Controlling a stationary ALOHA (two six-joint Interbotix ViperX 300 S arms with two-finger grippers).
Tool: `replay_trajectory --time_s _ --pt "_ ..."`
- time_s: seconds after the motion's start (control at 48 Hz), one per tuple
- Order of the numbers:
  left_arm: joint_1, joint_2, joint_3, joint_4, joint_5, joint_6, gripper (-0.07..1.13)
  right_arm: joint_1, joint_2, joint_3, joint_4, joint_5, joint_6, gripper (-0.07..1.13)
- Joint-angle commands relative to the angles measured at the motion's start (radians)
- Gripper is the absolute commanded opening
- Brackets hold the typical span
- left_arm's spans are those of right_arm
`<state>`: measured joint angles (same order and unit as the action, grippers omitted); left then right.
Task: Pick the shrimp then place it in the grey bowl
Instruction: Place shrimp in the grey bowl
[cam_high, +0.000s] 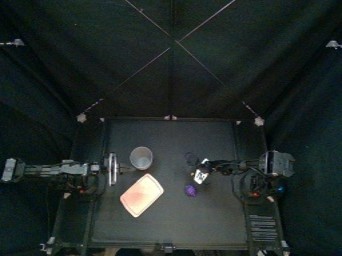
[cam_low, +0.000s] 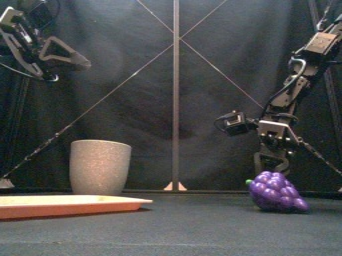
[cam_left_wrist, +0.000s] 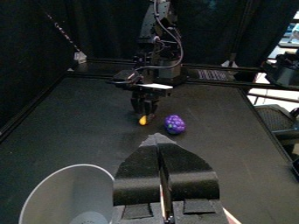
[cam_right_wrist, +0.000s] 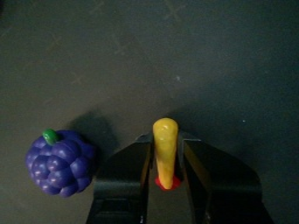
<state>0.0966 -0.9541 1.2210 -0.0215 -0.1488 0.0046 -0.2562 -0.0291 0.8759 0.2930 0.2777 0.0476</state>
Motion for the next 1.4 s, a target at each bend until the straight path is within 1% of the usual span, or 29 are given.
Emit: replay_trajectory --time_s 0.021,0.208,0.333,0.438,0.583,0.792,0.938,1.167,1.396 --pt "0.002 0.005 -0.012 -0.002 -0.009 -0.002 -0.01 0.003 -0.041 -0.025 0.002 0.02 -0.002 0.59" --pt "0.003 0.005 -0.012 -0.002 -0.009 0.0 -0.01 0.003 -0.104 -0.086 -0.018 0.052 -0.006 0.59" --pt "0.005 0.005 -0.012 -0.002 -0.012 0.0 -0.01 0.003 -0.138 -0.146 -0.069 0.041 -0.006 0.59" --pt "0.008 0.005 -0.014 0.0 -0.025 0.0 -0.01 0.003 -0.143 -0.199 -0.117 -0.003 -0.006 0.59" --pt "0.014 0.005 -0.012 0.0 -0.043 0.002 -0.01 0.003 -0.124 -0.285 -0.172 -0.121 -0.011 0.59" --pt "0.021 0.005 -0.005 0.0 -0.069 0.0 -0.01 0.002 -0.018 -0.402 -0.233 -0.316 -0.009 0.59" --pt "0.025 0.005 -0.005 0.0 -0.074 0.002 -0.01 0.005 0.08 -0.503 -0.244 -0.407 -0.006 0.59" --pt "0.026 0.005 0.002 0.0 -0.074 0.002 -0.01 0.02 0.242 -0.68 -0.244 -0.442 -0.009 0.59" --pt "0.025 0.005 0.009 -0.002 -0.074 0.0 -0.01 0.034 0.33 -0.776 -0.244 -0.442 -0.008 0.61"
